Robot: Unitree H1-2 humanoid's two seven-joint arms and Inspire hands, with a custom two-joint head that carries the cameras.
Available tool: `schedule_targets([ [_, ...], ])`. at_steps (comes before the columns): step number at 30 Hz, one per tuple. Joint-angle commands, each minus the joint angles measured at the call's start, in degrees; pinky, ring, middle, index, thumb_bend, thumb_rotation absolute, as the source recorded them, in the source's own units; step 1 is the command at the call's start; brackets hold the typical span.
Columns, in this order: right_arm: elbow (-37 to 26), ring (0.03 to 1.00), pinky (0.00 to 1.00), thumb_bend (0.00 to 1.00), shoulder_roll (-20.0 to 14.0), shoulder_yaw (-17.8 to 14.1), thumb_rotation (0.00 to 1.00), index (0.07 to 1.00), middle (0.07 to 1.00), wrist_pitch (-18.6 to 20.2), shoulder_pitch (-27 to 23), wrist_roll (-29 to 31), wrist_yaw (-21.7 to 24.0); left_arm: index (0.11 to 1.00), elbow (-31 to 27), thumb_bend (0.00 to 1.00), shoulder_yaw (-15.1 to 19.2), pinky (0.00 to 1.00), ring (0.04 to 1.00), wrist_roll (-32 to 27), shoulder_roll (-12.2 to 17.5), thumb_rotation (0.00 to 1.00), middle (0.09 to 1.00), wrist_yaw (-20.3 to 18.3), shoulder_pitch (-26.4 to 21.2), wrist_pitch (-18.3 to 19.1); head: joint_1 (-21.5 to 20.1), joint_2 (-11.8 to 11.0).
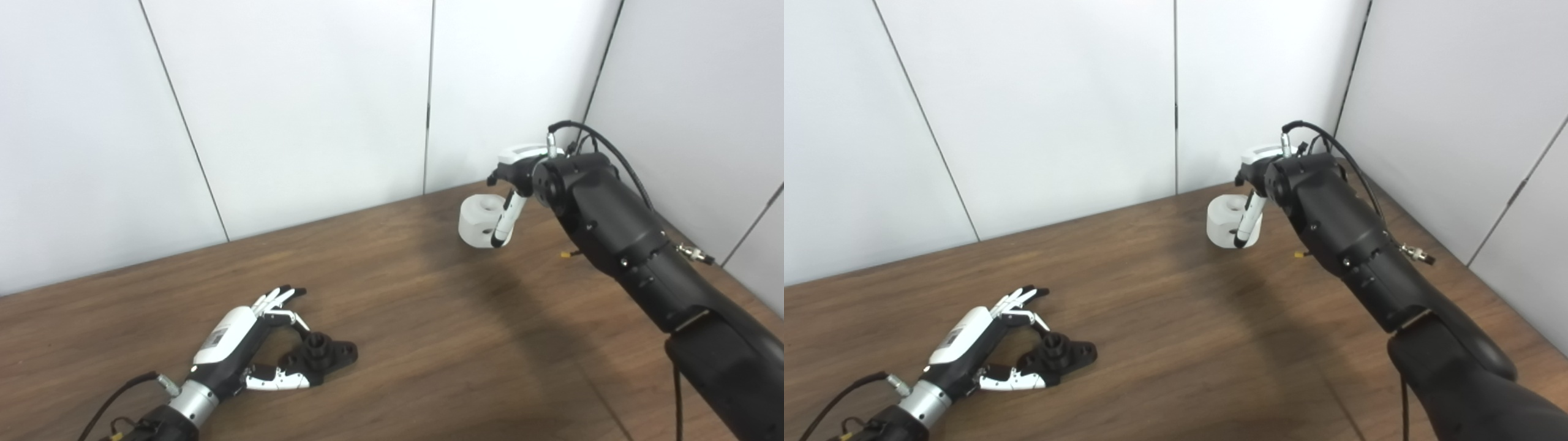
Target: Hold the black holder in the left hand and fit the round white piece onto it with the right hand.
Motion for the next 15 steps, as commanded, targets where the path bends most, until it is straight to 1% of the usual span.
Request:
schedule_targets([
  [1,-0.25,1.000,0.94,1.00,-1.96,-0.77,0.37,0.892,1.000,0.53,-2.69,-0.18,-2.89,0.483,3.32,0.52,-2.13,1.00,1.000,3.50,3.04,0.06,0.950,-5.16,4.38,2.47,-0.06,0.07],
  [7,1.82,1.000,0.96,1.00,-1.79,-0.50,0.35,0.891,1.000,-0.12,-3.39,0.86,-5.06,0.483,3.02,0.52,-2.17,1.00,1.000,3.59,2.84,0.06,0.952,-4.91,4.93,2.38,0.46,0.41],
  [15,4.91,1.000,0.95,1.00,-1.72,1.01,0.36,0.893,1.000,-1.07,-4.37,1.99,-7.37,0.482,2.72,0.52,-2.37,1.00,1.000,3.82,2.79,0.06,0.956,-4.82,5.37,2.38,1.43,0.60],
])
